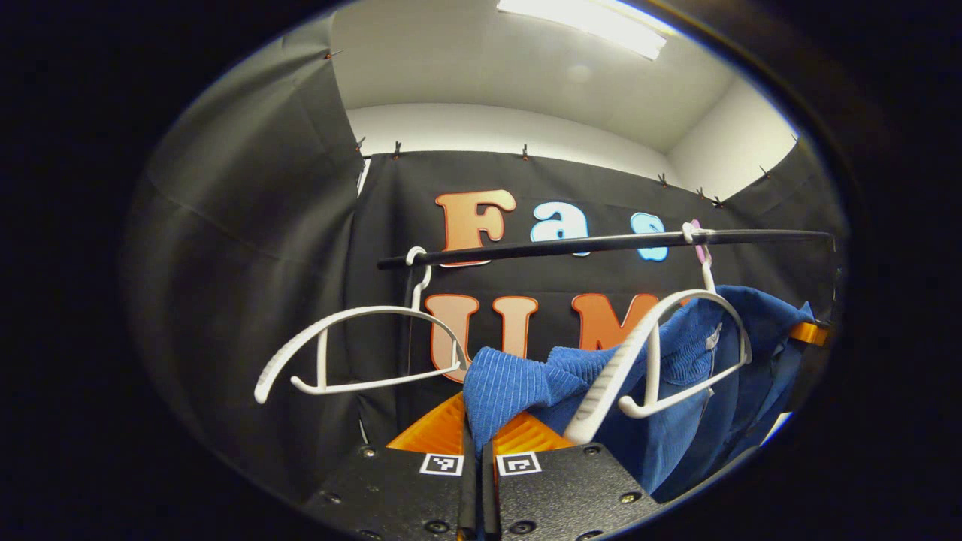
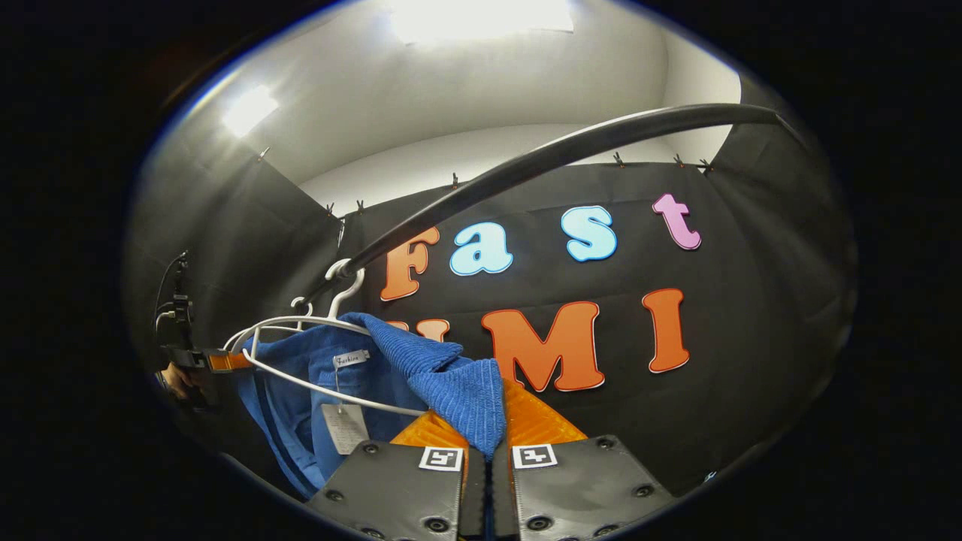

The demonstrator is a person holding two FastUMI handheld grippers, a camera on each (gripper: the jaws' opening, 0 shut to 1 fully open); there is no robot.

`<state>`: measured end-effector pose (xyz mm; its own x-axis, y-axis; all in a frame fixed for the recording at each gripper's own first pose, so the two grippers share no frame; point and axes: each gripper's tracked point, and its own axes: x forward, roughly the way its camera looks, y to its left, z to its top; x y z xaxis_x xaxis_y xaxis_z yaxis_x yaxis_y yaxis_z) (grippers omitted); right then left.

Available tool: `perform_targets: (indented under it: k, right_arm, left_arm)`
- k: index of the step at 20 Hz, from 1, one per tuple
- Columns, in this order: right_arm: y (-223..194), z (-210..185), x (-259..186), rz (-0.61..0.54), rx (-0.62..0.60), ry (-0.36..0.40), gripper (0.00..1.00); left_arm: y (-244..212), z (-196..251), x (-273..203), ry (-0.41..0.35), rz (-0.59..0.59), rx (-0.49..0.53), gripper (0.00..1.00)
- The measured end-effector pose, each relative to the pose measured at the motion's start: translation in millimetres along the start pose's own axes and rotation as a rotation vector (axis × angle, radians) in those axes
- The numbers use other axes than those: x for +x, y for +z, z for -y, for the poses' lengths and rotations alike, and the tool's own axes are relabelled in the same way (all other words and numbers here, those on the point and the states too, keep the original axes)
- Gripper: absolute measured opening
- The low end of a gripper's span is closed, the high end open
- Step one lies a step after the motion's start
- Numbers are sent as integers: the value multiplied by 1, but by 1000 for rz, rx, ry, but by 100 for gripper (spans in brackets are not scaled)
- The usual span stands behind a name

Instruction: Grasp the clothes on the hanger with both hands and then place them into the laundry hamper below.

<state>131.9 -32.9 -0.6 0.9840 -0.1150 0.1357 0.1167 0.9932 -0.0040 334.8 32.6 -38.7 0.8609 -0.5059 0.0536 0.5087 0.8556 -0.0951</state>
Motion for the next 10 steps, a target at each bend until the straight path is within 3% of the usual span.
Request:
perform_targets:
  k: [2,10]
  right_arm:
    - [-1,3,7,1,-3,1,11]
    - [12,24,27,41,-67,-47,11]
  left_arm:
    - [-14,-5,-9,10,-21,-65,3]
    - [-37,12,-46,102,-10,-51,3]
